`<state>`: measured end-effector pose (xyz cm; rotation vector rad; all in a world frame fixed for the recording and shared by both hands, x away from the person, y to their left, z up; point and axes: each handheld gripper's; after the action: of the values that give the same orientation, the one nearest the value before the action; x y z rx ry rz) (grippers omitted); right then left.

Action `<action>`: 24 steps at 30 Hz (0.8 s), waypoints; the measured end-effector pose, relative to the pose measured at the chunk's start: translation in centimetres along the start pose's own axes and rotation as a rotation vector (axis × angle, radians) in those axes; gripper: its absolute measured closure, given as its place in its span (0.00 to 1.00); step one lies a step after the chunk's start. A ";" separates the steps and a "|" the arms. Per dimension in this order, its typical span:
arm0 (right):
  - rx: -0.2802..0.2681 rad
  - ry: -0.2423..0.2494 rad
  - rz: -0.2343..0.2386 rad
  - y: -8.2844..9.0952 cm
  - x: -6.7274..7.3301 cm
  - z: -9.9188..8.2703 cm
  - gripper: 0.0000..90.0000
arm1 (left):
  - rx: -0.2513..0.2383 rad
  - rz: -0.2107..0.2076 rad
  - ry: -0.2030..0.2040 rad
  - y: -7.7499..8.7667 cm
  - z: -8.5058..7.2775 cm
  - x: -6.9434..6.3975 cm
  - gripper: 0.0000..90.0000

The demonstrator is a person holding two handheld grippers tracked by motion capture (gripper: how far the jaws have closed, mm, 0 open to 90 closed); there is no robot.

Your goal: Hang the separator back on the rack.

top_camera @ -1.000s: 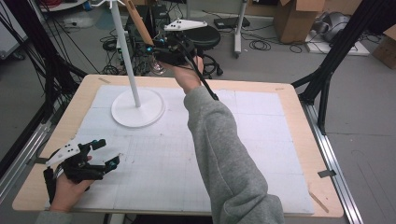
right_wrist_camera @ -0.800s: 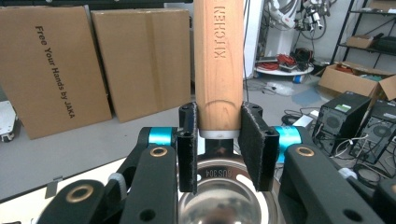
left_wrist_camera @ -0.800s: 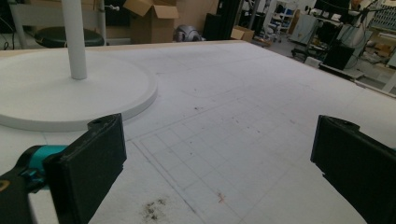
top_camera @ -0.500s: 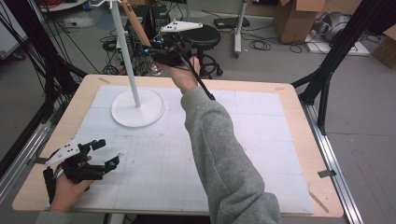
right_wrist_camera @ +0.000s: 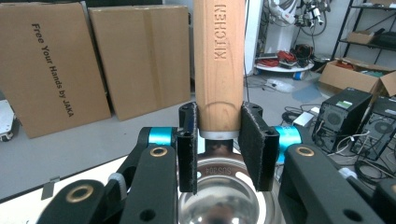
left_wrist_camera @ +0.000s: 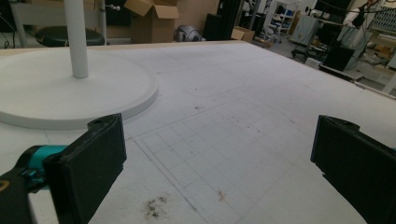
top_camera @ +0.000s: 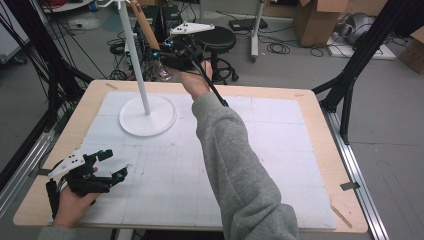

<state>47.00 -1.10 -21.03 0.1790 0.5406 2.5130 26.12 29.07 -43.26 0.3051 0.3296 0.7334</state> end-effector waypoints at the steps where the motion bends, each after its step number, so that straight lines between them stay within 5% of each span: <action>1: 0.000 0.000 0.000 0.0 0.0 0.0 0.78 | 0.001 -0.001 0.001 0.0 0.0 0.0 0.04; 24: 0.001 -0.007 0.005 -1.8 0.0 -0.2 0.77 | -0.007 -0.001 0.009 0.4 -0.2 0.1 0.04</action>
<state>47.84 0.23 -21.91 0.1892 0.5392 2.5163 25.85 29.47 -43.29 0.2948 0.3356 0.7354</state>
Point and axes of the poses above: each handheld gripper's, and its own axes: y roughly backward along the jaws, z roughly out of its top, x roughly to its left, and after that the axes turned 12 degrees about x, right-handed
